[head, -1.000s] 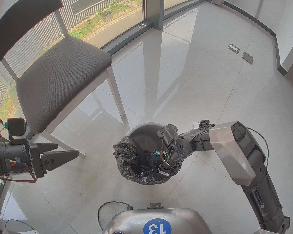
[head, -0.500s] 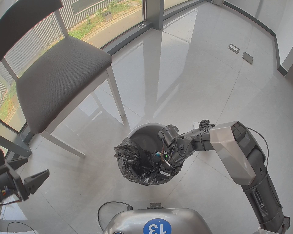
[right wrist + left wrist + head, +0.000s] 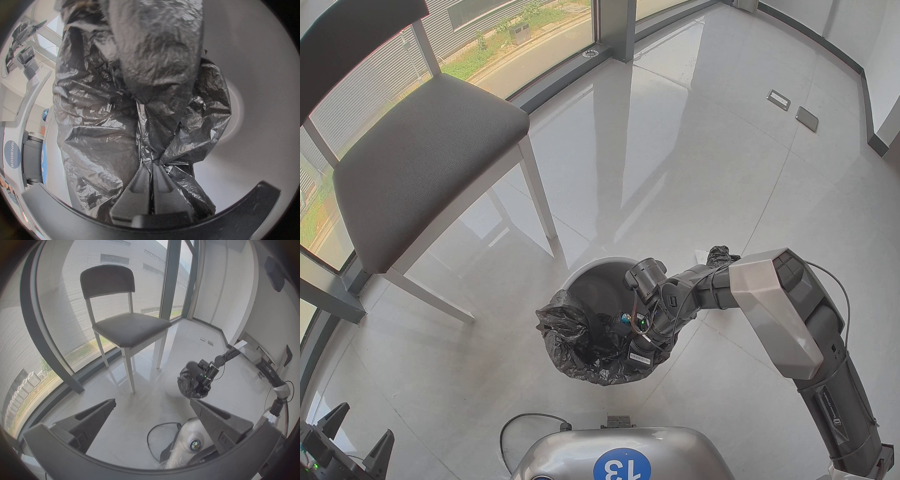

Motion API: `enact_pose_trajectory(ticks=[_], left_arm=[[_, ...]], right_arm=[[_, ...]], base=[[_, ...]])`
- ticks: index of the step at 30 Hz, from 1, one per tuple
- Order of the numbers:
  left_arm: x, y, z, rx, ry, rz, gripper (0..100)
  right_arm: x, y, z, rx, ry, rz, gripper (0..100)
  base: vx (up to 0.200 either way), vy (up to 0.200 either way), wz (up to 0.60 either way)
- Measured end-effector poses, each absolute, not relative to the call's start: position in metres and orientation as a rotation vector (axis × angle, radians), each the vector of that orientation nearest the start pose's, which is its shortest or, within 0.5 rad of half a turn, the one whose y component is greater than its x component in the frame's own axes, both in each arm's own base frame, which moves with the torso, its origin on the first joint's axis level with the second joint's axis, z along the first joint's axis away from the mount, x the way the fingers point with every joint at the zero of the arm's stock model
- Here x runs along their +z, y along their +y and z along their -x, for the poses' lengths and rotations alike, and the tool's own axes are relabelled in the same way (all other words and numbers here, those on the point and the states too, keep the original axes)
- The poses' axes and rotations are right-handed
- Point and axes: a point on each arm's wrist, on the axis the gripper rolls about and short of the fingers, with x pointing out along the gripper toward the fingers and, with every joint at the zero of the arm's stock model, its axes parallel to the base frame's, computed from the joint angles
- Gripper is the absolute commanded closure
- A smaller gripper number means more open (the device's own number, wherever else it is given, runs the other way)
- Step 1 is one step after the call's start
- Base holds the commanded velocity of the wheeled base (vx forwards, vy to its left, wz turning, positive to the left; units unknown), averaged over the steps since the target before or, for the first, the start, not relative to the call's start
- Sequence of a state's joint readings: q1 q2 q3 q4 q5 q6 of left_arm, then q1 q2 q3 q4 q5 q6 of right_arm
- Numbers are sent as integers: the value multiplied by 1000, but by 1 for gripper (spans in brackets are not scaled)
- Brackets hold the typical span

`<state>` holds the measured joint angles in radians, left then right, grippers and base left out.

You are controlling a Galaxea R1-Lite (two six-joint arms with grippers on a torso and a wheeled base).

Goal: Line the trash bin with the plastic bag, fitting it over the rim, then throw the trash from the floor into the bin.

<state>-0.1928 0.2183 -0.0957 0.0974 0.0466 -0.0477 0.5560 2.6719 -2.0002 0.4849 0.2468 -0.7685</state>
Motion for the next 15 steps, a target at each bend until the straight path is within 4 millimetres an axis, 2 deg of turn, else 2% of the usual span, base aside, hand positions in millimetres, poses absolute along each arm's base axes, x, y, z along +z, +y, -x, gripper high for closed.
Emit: enact_pose_trajectory(ticks=[5,15], left_arm=[[87,4,15,-143,150,40,0],[83,5,17,-147,117,46,0]], right_arm=[[-10,262,-414,1138,875,822,100],[-17,257,-412,1145,935,819,100]], base=[[0,0,0],[0,0,0]])
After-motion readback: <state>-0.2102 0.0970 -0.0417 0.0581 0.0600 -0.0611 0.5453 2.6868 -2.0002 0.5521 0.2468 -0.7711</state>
